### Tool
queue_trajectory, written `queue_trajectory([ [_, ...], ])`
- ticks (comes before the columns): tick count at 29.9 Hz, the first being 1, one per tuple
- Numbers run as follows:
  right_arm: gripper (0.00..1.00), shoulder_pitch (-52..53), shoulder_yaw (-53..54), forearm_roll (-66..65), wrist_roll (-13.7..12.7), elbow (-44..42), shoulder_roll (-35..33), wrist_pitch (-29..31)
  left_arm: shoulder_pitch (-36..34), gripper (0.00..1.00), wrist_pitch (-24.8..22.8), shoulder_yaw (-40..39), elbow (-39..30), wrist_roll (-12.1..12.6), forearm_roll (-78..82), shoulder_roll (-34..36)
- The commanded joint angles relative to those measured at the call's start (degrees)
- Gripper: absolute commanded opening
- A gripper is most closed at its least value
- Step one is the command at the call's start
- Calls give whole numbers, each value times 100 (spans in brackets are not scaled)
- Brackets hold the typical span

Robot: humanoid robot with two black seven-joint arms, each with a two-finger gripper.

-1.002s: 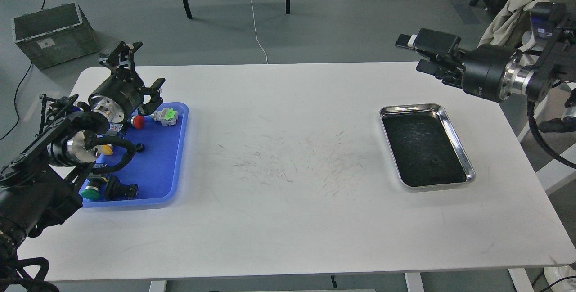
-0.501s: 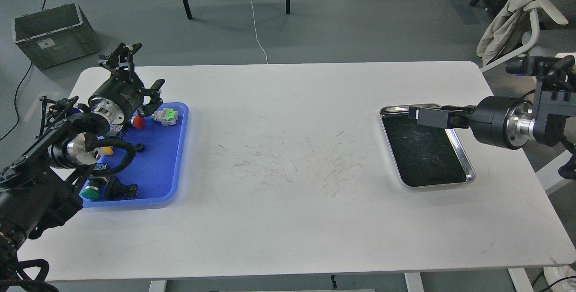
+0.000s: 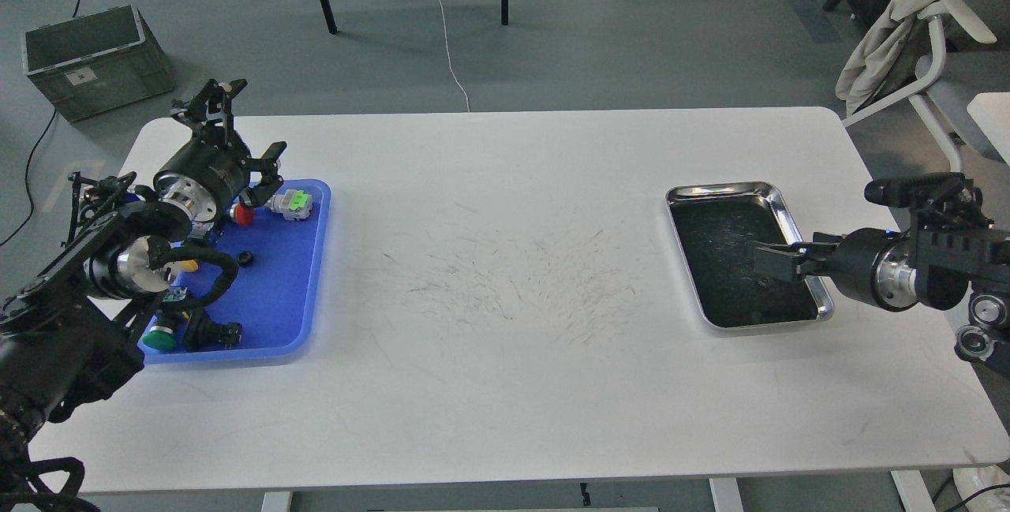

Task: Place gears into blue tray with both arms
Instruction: 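Grasp another small black gear in the metal tray with the right gripper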

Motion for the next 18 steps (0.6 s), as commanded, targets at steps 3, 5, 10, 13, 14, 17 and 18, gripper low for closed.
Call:
queue_trajectory([
  [3, 98, -219, -12, -68, 12, -430, 368, -344, -26, 98, -3, 75, 5, 0, 0, 1],
  [5, 98, -228, -12, -129, 21, -562, 403, -370, -27, 98, -12, 83, -4, 0, 0, 18],
  [10, 97, -228, -179, -252, 48, -975, 579, -581, -27, 98, -12, 83, 5, 0, 0, 27],
  [13, 95, -228, -267, -252, 74, -1133, 702, -687, -27, 98, -3, 83, -4, 0, 0, 18],
  [14, 94, -228, -302, -252, 74, -1151, 746, -704, -27, 98, -12, 75, -4, -9, 0, 18],
  [17, 92, -228, -364, -252, 83, -1213, 808, -722, -27, 98, -20, 83, -4, -9, 0, 18],
  [18, 90, -228, -381, -252, 100, -1222, 808, -731, -27, 98, -20, 83, -4, -9, 0, 18],
])
